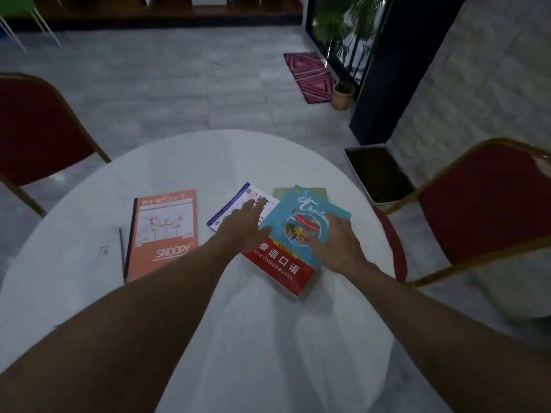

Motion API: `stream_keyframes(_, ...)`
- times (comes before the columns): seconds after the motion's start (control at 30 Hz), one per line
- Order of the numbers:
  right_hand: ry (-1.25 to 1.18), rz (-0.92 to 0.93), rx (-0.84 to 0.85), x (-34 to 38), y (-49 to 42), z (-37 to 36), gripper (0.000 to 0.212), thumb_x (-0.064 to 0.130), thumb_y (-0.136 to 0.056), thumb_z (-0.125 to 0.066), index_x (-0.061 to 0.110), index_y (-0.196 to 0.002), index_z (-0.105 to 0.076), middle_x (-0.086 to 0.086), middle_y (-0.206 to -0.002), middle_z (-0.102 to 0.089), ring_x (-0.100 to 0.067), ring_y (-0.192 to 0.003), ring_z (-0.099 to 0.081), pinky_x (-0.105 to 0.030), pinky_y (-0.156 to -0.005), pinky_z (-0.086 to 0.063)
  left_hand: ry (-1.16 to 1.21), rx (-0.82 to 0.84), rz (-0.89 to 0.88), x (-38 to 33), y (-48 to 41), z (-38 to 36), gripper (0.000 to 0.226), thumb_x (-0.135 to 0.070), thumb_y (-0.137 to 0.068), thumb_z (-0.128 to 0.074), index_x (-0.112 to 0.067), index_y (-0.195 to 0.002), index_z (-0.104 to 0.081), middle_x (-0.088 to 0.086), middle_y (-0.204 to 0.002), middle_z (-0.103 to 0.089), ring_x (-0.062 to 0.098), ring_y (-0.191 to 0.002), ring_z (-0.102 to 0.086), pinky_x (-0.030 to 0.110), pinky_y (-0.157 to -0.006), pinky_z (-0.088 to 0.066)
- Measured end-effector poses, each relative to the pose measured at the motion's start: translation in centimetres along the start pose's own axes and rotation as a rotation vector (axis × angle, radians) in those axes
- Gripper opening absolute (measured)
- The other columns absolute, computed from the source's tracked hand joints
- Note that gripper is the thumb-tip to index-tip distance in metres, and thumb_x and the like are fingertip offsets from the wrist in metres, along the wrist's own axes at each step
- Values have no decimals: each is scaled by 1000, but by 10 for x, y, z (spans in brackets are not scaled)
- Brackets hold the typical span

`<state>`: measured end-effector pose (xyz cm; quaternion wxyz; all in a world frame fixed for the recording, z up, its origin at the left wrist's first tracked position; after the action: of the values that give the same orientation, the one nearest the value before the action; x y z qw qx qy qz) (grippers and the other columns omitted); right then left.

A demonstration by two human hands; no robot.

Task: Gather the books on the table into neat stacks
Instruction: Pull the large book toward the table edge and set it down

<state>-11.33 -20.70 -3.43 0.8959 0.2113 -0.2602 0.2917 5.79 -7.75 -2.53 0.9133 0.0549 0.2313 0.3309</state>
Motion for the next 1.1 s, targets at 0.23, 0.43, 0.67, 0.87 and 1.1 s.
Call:
stream_keyframes(0.23, -51, -144, 70, -51, 0, -46, 64, 48, -85, -71, 21, -136, -42, -11, -135, -39, -31, -125, -52, -39, -103, -48, 33, 131, 72, 13, -14, -59, 74, -39, -93, -57, -28, -155, -19, 12, -160, -28, 35, -140, -40, 56, -109, -41)
stream_keyframes(0.43, -218, -215, 126, -65, -1, -74, 85, 39, -83, -78, 23, -150, -27, -8, -140, -32, -24, -126, -51, -30, -94, -44, 10, 146, 135, 26, -15, -83, 85, -38, -90, -63, -28, -157, -11, 18, -148, -39, 34, -135, -44, 53, -105, -46)
stream_keyframes(0.67, -308, -322, 68, -79, 5, -72, 94, 27, -78, -83, 24, -149, -22, -7, -136, -46, -27, -118, -60, -40, -94, -55, 182, 184, 216, 30, -3, -85, 98, -36, -79, -78, -22, -153, -16, 14, -147, -33, 31, -138, -37, 53, -106, -46)
stream_keyframes(0.87, -356, -212, 157, -64, 36, -79, 95, 29, -71, -89, 25, -141, -25, 9, -117, -59, -18, -104, -65, -46, -91, -58, 282, 248, 137, 36, 34, -97, 55, -19, -86, -70, -14, -132, -41, 10, -133, -44, 28, -124, -51, 46, -99, -54)
stream_keyframes(1.1, -236, -105, 282, -47, 90, -102, 109, 30, -66, -91, 27, -148, -19, 11, -122, -58, -17, -104, -61, -37, -89, -54, 391, 315, 4, 51, 122, -114, 41, -38, -88, -64, -45, -120, -40, 4, -132, -38, 14, -115, -54, 12, -76, -51)
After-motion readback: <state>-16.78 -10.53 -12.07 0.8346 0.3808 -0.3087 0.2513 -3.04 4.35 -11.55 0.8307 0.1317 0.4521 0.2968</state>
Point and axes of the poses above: each hand's wrist, its own y-axis away from the middle knuckle, its own z-axis out of the back of the hand, x = y × z, the point moved 10 cm from there along -y, towards the middle knuckle
